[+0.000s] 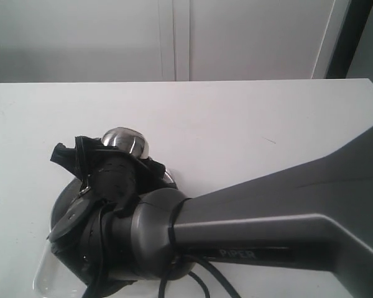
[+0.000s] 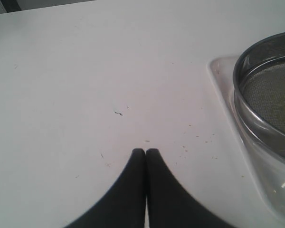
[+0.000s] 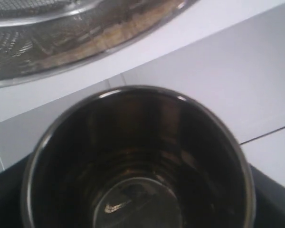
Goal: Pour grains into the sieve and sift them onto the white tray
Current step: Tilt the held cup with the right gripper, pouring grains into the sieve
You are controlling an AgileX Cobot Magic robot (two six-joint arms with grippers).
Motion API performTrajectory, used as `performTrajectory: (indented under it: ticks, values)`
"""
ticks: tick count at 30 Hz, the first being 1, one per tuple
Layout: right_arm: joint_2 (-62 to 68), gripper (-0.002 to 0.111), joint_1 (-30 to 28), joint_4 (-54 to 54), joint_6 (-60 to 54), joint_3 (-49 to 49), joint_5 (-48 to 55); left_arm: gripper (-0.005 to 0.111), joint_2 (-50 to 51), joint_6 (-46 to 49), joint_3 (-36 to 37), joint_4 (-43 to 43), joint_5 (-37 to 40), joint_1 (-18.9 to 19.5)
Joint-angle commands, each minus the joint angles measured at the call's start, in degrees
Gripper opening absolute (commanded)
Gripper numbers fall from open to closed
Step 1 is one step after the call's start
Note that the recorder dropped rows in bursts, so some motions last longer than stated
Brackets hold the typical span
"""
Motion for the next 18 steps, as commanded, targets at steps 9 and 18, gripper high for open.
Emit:
performTrajectory:
  ticks: [9,18]
  values:
    - [-0.16,0.0,0.59,2.6,-1.44,-0.88,0.84,0.0,-0.05,-0.5,0.22,-0.6,0.1,-0.3]
    - [-0.4,0.0,-0.03,2.14,7.37,-2.36,-0.5,0.0,-0.05,-0.5,0.22,-0.6,0.1,-0.3]
